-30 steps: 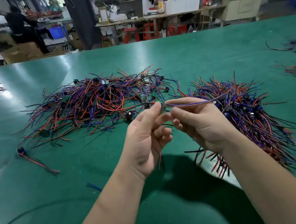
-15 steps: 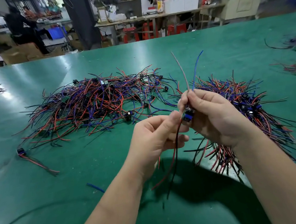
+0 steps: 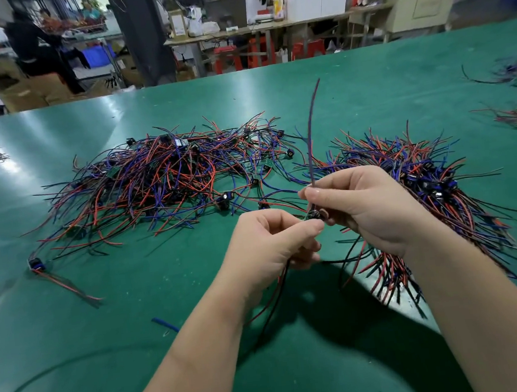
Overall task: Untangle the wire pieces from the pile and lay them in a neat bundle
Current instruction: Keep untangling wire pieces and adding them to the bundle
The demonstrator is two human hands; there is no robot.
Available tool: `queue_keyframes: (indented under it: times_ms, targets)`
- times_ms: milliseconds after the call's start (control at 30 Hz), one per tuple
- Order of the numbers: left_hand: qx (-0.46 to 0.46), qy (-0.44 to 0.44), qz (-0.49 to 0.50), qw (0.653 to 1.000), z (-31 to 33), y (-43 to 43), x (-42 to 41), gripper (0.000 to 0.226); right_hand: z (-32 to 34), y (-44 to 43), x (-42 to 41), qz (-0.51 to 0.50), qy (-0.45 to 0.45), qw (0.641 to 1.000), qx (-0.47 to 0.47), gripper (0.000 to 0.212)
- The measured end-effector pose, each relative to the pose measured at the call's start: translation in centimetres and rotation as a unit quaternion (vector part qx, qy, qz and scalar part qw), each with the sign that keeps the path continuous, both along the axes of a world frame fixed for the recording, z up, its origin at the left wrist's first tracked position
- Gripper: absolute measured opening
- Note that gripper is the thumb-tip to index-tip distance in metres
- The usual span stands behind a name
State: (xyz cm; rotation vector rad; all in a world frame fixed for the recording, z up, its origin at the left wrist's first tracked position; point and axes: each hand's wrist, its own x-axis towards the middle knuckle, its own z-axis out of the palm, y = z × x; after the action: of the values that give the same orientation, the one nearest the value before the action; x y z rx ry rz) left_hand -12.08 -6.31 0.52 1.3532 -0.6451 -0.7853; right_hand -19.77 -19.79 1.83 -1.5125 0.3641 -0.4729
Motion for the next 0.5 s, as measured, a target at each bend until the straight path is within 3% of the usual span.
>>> queue_keyframes:
  times_ms: [133, 233, 367, 500]
  targets:
    - [-0.003, -0.003, 0.012, 1.000, -0.1, -0.1, -0.2, 0.023, 0.1, -0.1, -0.1, -0.019, 0.012, 0.999, -0.045, 0.012]
    - [0.002, -0.020, -0.016, 1.000, 0.0, 0.1, -0.3, 0.026, 0.4, -0.1, -0.1, -0.048, -0.004, 0.999, -0.019, 0.013]
    - [0.071, -0.067, -0.160, 0.982, 0.4, 0.7, -0.5, 0.027, 1.0, -1.2, -0.2, -0.133, -0.065, 0.983, 0.107, 0.017]
    - [0.107, -0.085, -0.260, 0.956, 0.7, 1.4, -0.3, 0.022, 1.1, -1.8, -0.3, -0.199, -0.104, 0.965, 0.137, 0.031]
